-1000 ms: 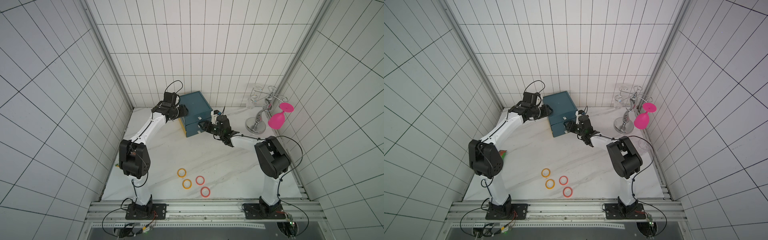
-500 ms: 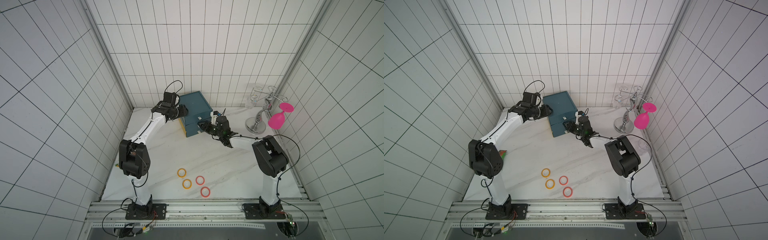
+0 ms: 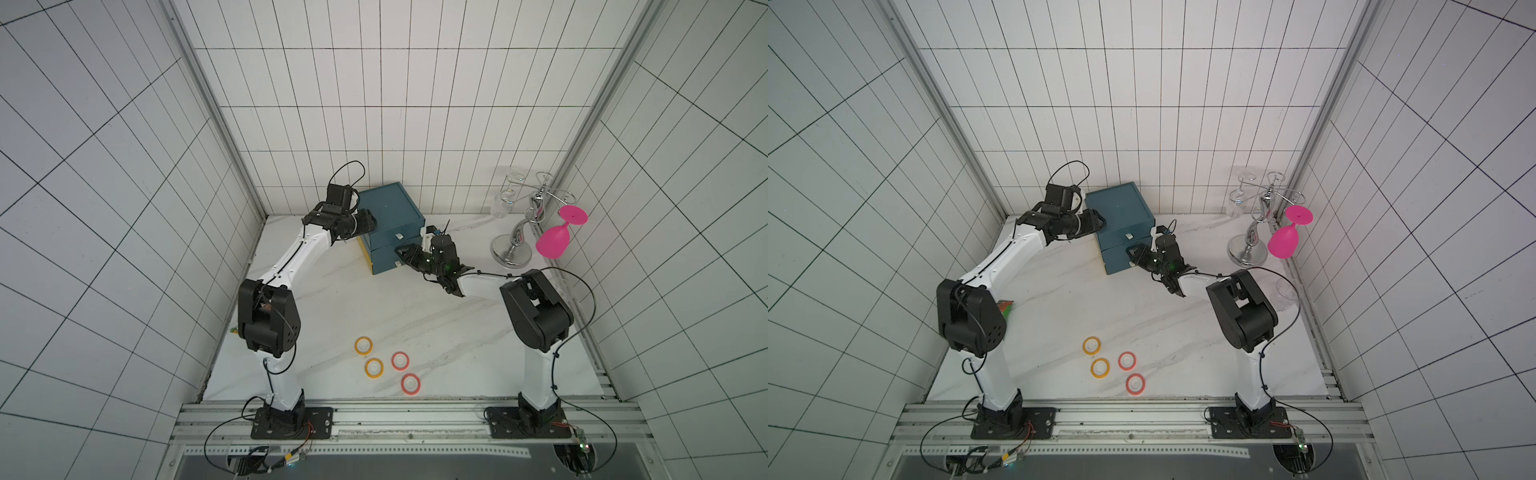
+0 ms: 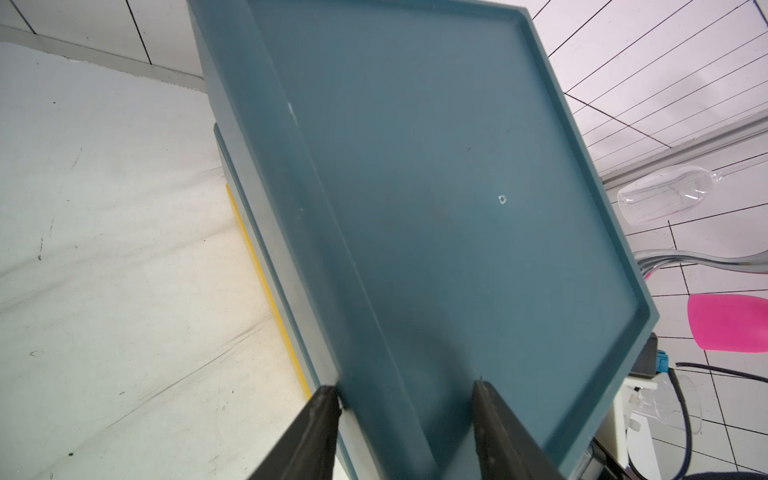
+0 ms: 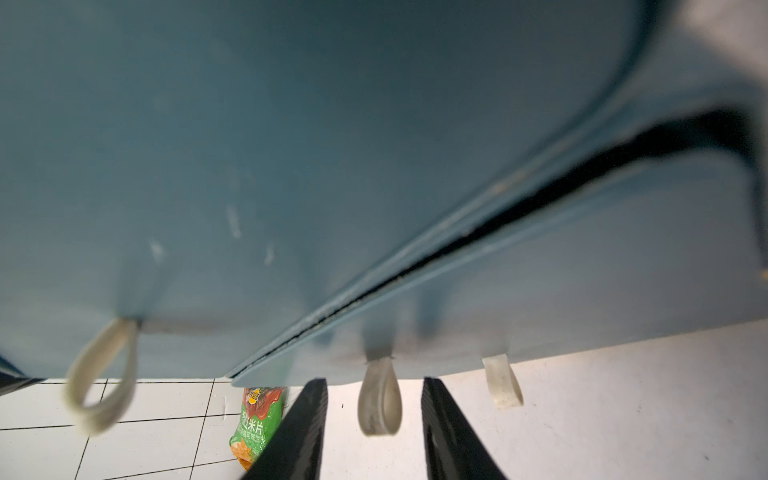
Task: Place the transparent tape into the drawer according to color
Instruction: Open the drawer in the storage box.
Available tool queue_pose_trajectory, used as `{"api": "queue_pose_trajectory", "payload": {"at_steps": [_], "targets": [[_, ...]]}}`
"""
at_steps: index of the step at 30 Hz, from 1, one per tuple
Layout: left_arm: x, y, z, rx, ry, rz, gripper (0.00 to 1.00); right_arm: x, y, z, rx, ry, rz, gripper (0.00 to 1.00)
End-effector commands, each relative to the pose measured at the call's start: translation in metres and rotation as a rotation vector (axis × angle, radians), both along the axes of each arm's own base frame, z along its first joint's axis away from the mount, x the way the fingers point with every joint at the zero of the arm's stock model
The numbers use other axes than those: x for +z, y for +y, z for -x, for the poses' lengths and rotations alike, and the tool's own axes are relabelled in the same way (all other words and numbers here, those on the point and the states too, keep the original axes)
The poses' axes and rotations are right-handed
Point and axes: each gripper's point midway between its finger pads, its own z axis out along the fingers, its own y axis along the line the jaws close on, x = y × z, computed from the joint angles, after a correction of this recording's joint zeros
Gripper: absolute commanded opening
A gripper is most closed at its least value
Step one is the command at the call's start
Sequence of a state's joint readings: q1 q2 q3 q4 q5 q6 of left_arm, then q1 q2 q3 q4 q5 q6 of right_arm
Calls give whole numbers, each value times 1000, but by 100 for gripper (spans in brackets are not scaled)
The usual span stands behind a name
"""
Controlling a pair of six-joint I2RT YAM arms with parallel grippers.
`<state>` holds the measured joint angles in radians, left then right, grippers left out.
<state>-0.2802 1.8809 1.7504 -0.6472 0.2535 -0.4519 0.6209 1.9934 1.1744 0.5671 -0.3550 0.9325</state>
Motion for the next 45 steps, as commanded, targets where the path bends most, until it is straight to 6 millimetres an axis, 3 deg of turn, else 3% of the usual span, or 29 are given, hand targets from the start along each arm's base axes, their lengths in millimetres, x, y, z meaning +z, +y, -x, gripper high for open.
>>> {"api": "queue_pose_trajectory", "payload": {"at_steps": [1, 10, 16, 30, 36, 41, 45], "targets": [[-12, 1, 0, -14, 33, -21, 54, -11, -3, -3, -9, 17, -5, 35], [-12, 2, 0, -14, 35, -20, 54, -11, -6, -2, -28, 14, -14, 0], [-12, 2, 0, -14, 34, -21, 54, -6, -14, 12, -26, 16, -13, 0], [-10, 2, 1, -13, 31, -19, 54, -21, -40, 84, 17, 85, 49, 0], [-10, 2, 0, -13, 30, -16, 54, -27, -45, 95, 19, 90, 83, 0], [-7, 1, 1, -14, 27, -9, 55, -24, -46, 99, 44, 79, 117, 48], [4, 0, 5, -19, 15, 17, 60, -29, -52, 115, 108, 93, 193, 66]]}}
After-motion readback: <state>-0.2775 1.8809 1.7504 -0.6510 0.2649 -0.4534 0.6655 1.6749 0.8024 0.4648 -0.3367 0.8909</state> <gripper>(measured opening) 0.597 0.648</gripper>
